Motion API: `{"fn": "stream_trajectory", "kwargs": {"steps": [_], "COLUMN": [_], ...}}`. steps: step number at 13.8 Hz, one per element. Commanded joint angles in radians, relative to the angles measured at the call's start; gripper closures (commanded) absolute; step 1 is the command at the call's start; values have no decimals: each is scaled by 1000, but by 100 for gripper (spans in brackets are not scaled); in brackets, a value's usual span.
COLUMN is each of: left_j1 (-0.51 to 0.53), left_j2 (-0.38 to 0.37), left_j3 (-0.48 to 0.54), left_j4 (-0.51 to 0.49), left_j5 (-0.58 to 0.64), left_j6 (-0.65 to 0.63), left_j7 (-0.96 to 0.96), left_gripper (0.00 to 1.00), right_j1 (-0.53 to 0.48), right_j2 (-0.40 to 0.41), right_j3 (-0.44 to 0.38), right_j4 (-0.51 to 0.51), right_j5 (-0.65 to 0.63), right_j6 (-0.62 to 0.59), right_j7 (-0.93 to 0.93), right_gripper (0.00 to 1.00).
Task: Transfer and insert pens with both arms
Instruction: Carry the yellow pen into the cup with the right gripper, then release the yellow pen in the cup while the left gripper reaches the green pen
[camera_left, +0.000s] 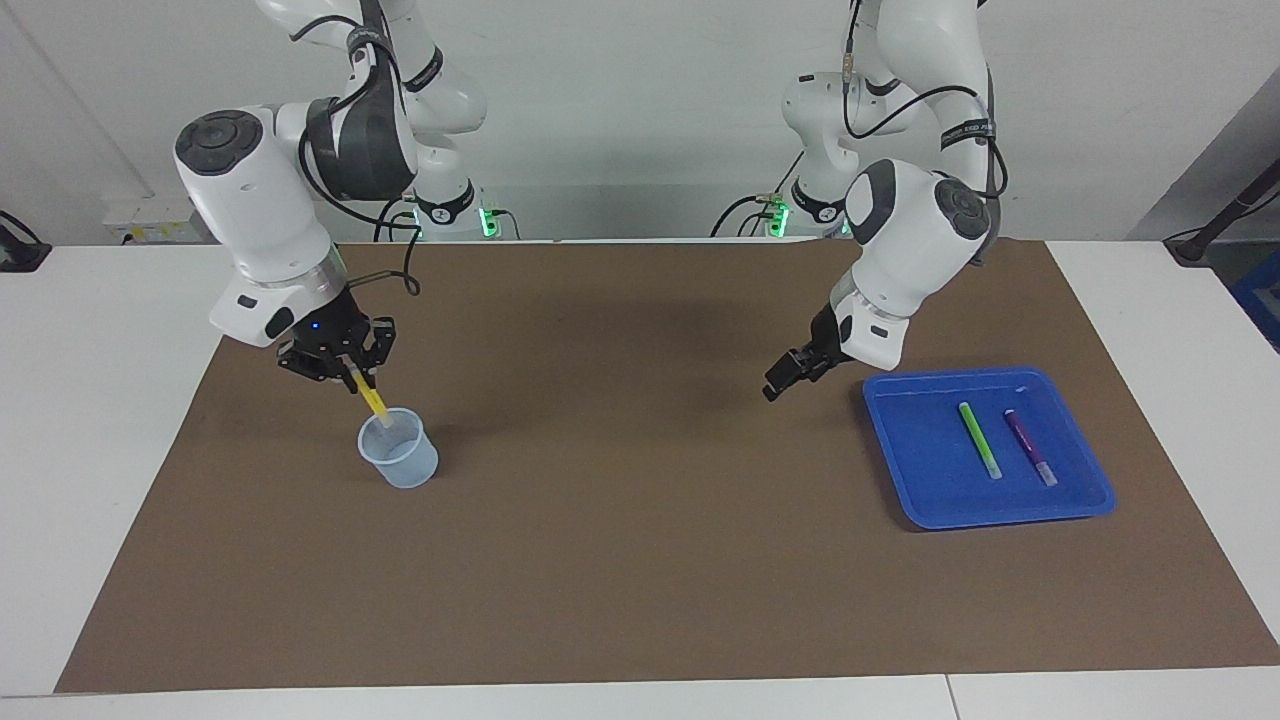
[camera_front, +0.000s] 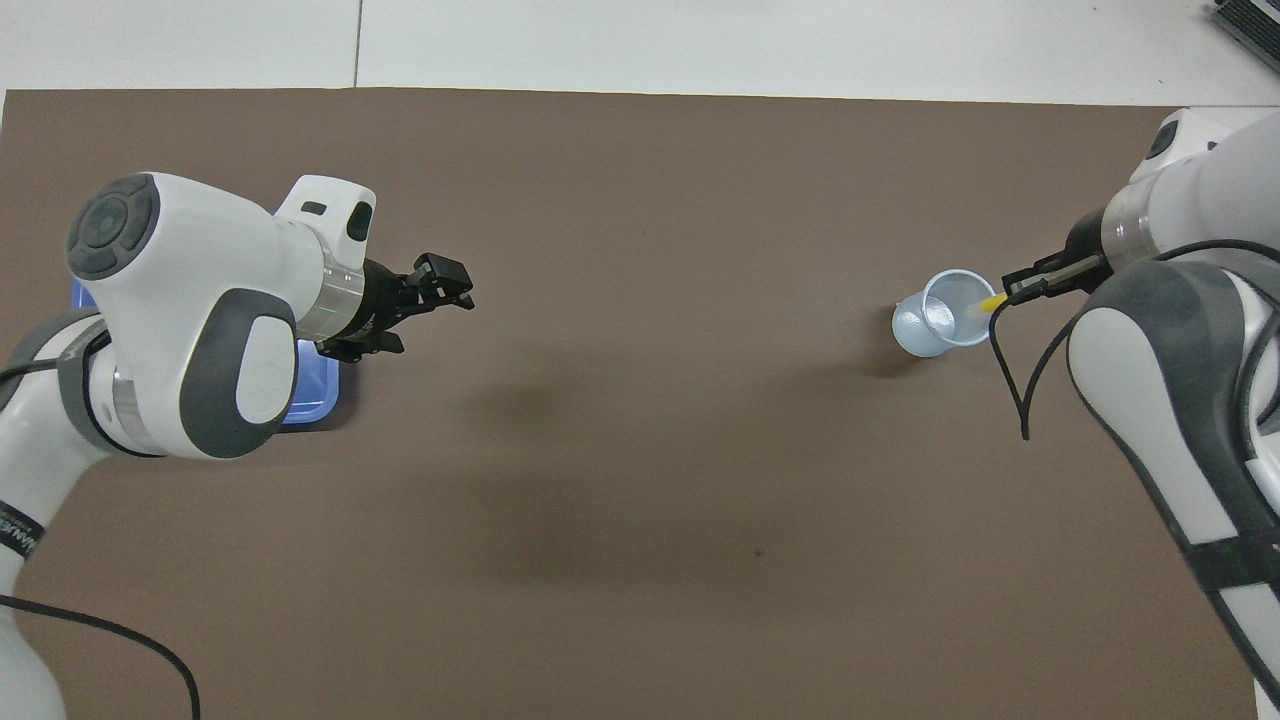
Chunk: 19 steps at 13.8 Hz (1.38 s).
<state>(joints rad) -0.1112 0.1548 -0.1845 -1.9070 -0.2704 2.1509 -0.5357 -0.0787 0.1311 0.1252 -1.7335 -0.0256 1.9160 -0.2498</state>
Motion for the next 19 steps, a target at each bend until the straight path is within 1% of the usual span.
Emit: {"fn": "stream_trajectory", "kwargs": {"steps": [1,2,5,7,9,10,12,13,14,15,16,17,18,19], "left_j1": [38,50,103,159,179,192,232,251,261,266,266,269,281,295], "left_j2": [-21,-20,0,24,46,78,145,178,195,201,206,212,228,251], "left_j3": [-4,-4,-4,-6,-4,-4,-6,-6,-6,-6,-6,-4,-4,-6], "left_j4": [-17,-17,-17,-17,-3,25,92,123,144,152,154,154,167,190], "left_j5": [103,132,143,232,264,302,388,395,393,395,396,399,422,447], "left_j6": [10,17,37,84,101,98,83,73,73,72,75,82,90,92], "left_j7": [138,173,242,339,341,341,347,358,390,399,402,419,442,457], "left_gripper": [3,4,9,11,15,20,20,19,18,17,17,17,17,17], "right_j1": [-29,-38,-39,-39,-42,-47,-58,-62,-65,-65,-65,-65,-65,-69], "right_j2": [-11,-11,4,12,15,18,21,22,25,30,33,32,32,32], "right_j3": [16,16,17,16,17,16,17,17,17,17,17,17,17,17], "right_j4": [-29,-46,-70,-124,-143,-146,-173,-184,-185,-192,-198,-211,-213,-210], "right_j5": [-19,-19,-19,-19,-19,-19,-19,-19,-19,-19,-17,-17,-16,-13], "right_j6": [14,35,93,162,181,187,224,236,238,239,253,273,275,275], "right_j7": [-20,-25,-23,-22,-19,-19,-16,-16,-13,-9,-8,-9,-9,-5], "right_gripper": [100,100,100,100,100,100,99,94,88,84,82,76,61,32]}}
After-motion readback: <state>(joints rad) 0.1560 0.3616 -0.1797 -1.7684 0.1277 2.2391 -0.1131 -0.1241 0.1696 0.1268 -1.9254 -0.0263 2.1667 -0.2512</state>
